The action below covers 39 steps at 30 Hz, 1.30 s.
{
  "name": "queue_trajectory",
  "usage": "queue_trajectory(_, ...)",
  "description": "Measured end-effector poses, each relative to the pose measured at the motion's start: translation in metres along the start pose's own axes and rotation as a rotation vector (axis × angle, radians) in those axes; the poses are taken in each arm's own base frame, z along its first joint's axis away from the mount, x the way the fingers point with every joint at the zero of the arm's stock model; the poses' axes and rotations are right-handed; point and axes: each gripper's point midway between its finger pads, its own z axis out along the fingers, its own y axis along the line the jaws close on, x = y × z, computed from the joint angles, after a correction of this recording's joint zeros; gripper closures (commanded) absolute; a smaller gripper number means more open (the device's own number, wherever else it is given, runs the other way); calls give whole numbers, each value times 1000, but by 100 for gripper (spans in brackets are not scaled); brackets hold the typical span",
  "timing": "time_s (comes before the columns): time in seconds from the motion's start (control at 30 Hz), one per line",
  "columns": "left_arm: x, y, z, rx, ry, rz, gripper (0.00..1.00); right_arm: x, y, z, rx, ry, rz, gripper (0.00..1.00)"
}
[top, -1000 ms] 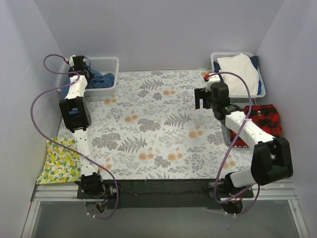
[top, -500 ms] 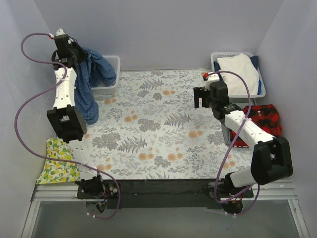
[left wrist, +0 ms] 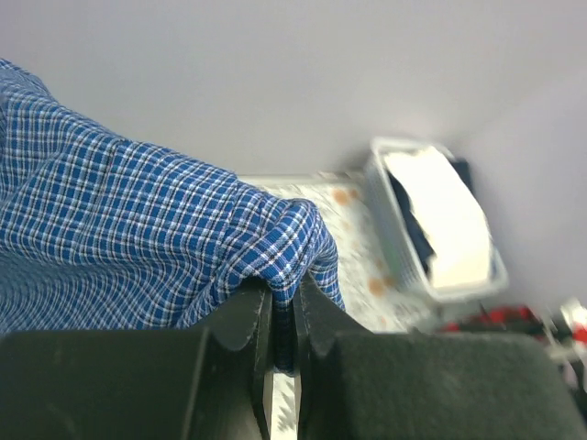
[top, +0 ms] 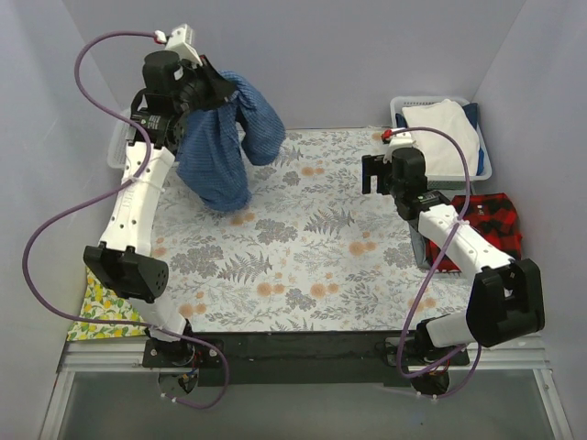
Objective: Fold and stack the long sleeve shirts
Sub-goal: Move the shirt to the center of the board
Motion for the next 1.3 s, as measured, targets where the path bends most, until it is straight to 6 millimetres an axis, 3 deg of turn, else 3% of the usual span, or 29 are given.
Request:
queue_trajectory(0.1, 26, -43, -13, 89, 66, 13, 100, -14, -6, -4, 31, -32, 7, 1)
queue_trajectory(0.23, 39, -85, -36, 182, 95, 36, 100, -35, -15, -14, 70, -85, 25, 1)
queue_trajectory(0.47, 47, -131, -65, 301, 101, 88, 100, -52, -28, -29, 106, -140, 72, 1)
queue_trajectory(0.63, 61, -146, -65, 338, 129, 119, 100, -48, -30, -33, 109, -138, 79, 1)
queue_trajectory(0.93, 80, -154, -53, 358, 170, 147, 100, -46, -31, -42, 108, -146, 93, 1)
queue_trajectory(1.3, 73, -167, -57, 372, 142, 168, 100, -46, -31, -42, 110, -148, 95, 1)
